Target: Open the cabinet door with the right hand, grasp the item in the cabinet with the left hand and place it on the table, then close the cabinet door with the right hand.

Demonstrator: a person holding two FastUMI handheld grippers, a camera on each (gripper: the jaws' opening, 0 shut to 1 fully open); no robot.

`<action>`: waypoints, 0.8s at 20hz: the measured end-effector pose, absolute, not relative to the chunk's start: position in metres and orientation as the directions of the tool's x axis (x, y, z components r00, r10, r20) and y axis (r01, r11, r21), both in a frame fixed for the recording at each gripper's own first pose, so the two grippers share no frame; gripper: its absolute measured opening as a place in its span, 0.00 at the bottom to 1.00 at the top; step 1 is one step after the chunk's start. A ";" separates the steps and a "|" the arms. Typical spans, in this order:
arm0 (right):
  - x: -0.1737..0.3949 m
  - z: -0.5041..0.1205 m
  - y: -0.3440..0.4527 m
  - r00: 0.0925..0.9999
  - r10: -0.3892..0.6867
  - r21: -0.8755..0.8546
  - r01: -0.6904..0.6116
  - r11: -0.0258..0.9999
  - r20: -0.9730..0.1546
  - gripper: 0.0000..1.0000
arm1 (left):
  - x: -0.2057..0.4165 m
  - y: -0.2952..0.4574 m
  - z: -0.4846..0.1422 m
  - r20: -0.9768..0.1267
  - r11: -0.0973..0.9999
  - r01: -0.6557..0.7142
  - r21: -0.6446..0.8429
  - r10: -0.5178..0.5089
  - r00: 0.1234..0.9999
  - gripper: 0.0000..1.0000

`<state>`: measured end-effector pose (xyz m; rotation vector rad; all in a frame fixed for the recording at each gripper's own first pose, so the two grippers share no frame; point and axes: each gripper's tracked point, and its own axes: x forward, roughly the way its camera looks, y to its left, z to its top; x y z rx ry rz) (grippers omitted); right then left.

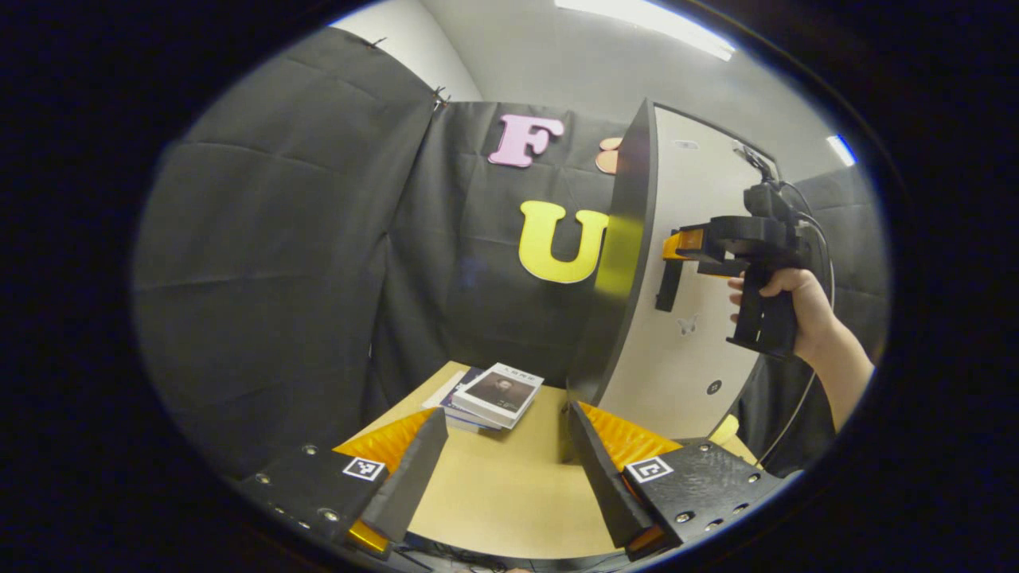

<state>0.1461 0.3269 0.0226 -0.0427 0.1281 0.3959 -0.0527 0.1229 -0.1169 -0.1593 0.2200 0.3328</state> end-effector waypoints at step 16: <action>0.160 0.000 0.342 0.915 0.369 -0.071 -0.384 0.920 -0.164 0.13 | -0.095 0.142 -0.110 -0.260 0.893 -0.444 -0.077 0.412 0.874 0.94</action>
